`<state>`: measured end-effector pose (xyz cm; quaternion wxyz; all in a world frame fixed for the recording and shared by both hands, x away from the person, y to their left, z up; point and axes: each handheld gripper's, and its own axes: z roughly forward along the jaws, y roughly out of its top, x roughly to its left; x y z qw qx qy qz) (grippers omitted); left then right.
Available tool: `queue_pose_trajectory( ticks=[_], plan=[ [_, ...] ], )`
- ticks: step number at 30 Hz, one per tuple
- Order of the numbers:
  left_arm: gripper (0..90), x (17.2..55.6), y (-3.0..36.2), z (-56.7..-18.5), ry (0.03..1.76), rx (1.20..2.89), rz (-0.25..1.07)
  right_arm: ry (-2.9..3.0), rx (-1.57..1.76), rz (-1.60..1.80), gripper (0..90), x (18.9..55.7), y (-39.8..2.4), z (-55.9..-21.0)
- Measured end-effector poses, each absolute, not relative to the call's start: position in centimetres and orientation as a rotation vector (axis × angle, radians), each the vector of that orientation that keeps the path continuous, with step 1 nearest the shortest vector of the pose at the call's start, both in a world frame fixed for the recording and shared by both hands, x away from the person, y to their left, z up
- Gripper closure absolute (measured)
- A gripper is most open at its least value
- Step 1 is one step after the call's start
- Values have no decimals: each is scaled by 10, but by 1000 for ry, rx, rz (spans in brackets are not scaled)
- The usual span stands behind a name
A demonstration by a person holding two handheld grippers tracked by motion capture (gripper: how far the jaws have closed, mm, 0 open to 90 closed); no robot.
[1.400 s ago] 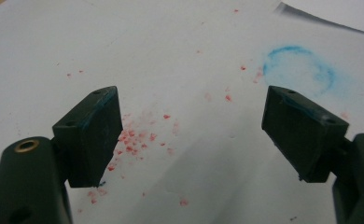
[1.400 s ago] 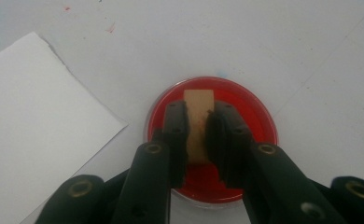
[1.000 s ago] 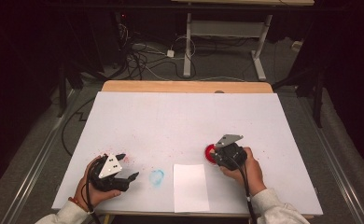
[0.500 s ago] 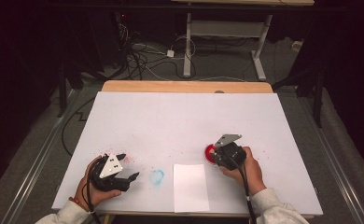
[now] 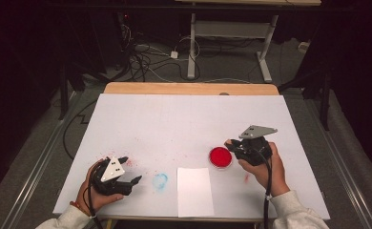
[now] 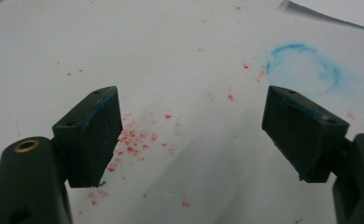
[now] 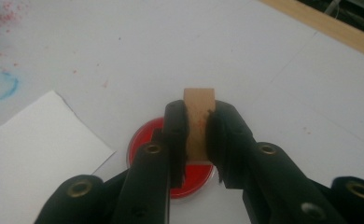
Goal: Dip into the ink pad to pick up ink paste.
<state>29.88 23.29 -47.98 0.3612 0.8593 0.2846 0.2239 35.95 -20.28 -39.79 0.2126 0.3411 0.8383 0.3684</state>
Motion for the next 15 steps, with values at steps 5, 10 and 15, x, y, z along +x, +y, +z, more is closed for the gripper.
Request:
queue_pose_trajectory(
  ticks=[5, 10, 15],
  plan=[
    [193, 299, 233, -480, 734, 2214, 575, 2281, 936, 1059, 762, 354, -211, -383],
    [191, 299, 232, -481, 733, 2218, 575, 2246, 922, 1097, 762, 347, -218, -370],
    [191, 299, 232, -481, 734, 2219, 574, 2223, 911, 1130, 762, 342, -222, -360]
  ],
)
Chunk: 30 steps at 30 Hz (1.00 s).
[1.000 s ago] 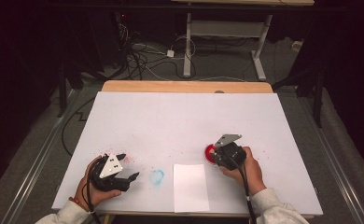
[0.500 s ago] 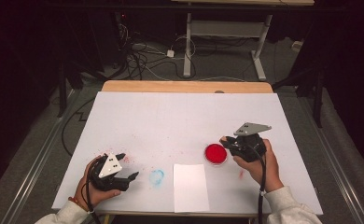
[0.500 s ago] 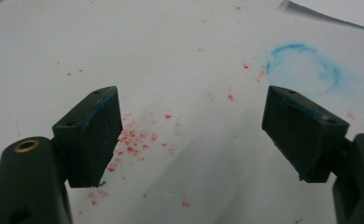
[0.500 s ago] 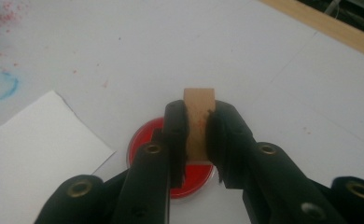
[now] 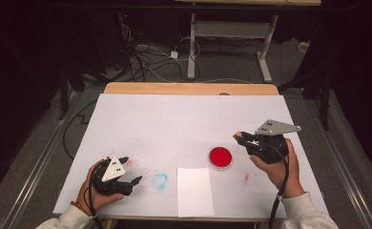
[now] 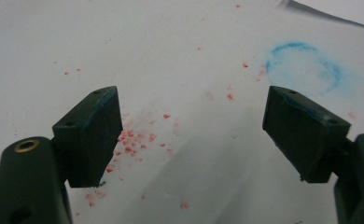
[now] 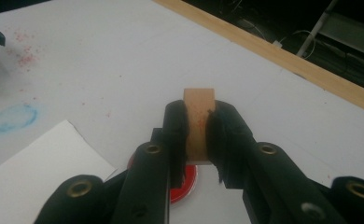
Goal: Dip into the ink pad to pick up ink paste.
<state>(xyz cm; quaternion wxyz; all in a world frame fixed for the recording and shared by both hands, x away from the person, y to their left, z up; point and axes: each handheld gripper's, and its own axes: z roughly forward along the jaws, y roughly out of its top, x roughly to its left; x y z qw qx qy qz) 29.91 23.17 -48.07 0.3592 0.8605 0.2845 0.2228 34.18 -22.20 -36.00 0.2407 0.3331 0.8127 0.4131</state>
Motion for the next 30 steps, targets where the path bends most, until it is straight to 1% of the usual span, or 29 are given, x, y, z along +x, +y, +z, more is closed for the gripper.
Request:
queue_pose_trajectory(
  ticks=[8, 14, 22, 30],
  plan=[
    [191, 300, 232, -481, 741, 2222, 573, 2206, 900, 1158, 762, 337, -224, -352],
    [191, 300, 232, -481, 740, 2223, 571, 2223, 891, 1140, 762, 339, -219, -356],
    [191, 300, 231, -482, 738, 2228, 571, 2271, 893, 1073, 762, 350, -210, -378],
    [191, 300, 232, -482, 740, 2232, 569, 2365, 909, 975, 762, 363, -196, -410]
  ],
)
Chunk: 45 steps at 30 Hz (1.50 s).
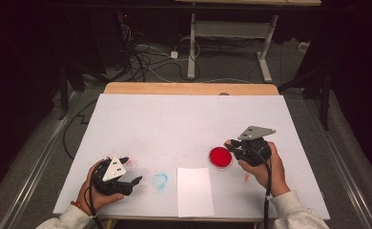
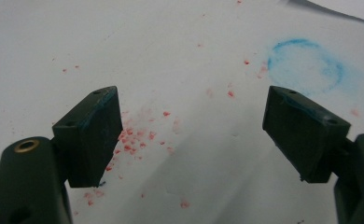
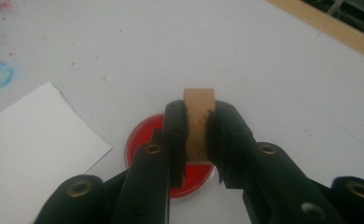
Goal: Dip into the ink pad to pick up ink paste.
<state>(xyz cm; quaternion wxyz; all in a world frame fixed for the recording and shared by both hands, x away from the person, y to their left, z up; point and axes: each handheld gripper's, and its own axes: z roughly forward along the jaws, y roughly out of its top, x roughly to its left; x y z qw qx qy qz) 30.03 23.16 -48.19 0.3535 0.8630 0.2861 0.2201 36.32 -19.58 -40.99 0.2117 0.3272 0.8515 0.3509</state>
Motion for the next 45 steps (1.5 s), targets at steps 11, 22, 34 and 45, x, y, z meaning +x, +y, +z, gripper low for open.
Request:
queue_pose_trajectory(
  ticks=[11, 22, 34, 45],
  plan=[
    [191, 300, 231, -482, 738, 2249, 573, 2468, 919, 856, 762, 374, -182, -444],
    [194, 301, 231, -483, 744, 2258, 578, 2479, 932, 811, 763, 378, -182, -455],
    [196, 299, 229, -482, 737, 2253, 601, 2478, 927, 789, 763, 378, -180, -456],
    [198, 302, 229, -484, 745, 2246, 589, 2497, 941, 730, 762, 381, -174, -454]
  ],
)
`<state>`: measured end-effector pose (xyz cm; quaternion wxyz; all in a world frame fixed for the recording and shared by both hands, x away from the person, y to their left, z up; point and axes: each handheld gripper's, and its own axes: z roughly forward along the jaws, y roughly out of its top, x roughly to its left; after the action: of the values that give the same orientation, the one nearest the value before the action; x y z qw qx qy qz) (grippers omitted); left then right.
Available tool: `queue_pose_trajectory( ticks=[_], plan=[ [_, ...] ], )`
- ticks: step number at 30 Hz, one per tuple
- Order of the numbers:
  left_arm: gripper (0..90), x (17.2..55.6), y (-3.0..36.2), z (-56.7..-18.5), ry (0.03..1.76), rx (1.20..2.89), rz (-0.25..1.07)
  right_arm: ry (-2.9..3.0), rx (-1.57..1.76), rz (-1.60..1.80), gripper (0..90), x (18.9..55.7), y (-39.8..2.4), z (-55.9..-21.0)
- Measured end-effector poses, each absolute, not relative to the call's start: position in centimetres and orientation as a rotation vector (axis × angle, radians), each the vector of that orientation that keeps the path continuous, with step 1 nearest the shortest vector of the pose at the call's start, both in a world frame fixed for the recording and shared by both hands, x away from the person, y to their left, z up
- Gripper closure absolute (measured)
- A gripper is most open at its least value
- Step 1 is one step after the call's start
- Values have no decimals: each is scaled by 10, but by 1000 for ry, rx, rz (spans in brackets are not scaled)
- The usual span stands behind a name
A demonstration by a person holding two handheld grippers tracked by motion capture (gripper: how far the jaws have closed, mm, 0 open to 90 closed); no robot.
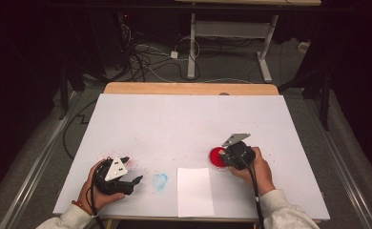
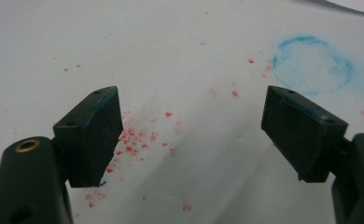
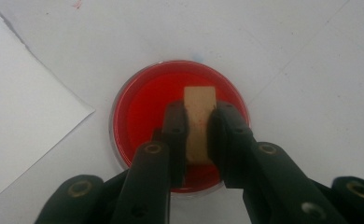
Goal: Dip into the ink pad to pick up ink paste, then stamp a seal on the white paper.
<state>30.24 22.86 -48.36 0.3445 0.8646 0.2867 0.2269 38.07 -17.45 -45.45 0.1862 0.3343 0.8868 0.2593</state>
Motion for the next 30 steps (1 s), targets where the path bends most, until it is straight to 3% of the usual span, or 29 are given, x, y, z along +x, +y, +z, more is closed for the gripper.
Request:
queue_pose_trajectory(
  ticks=[30],
  plan=[
    [201, 301, 231, -484, 760, 2238, 597, 2493, 942, 806, 762, 380, -181, -449]
  ],
)
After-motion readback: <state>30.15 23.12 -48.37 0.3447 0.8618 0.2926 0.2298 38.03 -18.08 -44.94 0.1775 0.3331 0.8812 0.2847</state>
